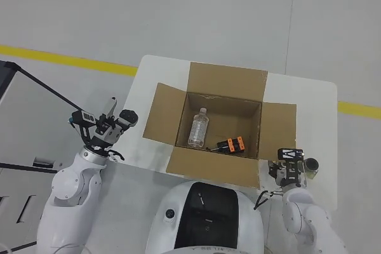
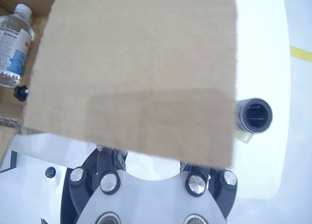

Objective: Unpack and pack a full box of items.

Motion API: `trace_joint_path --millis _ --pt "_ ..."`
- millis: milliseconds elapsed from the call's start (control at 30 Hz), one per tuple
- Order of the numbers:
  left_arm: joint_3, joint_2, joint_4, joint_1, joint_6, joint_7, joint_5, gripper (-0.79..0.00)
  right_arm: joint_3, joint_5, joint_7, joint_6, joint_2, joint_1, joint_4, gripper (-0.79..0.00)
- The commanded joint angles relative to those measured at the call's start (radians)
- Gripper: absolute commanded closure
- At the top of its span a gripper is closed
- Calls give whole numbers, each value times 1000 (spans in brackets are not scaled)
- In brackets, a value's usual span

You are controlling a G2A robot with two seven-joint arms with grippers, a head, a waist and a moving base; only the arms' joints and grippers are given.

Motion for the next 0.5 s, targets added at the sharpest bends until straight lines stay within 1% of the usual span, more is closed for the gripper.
trace_joint_path --millis 0,133,233,267,367,433,467 --pt "0 0 0 0 0 0 0 -785 42 8 69 -9 4 -29 -38 -499" --pt "0 0 0 0 0 0 0 -785 120 99 210 -10 7 -20 -90 -462" --pt "0 0 0 0 0 0 0 -785 179 211 337 -34 10 35 -81 -428" --pt "0 0 0 0 0 0 0 -785 198 246 382 -47 12 58 -71 -391" --pt "0 0 0 0 0 0 0 -785 232 315 495 -77 17 115 -41 -376" --pt "0 0 0 0 0 0 0 -785 264 339 538 -93 21 135 -39 -372" --pt "0 0 0 0 0 0 0 -785 285 325 528 -93 24 133 -51 -376"
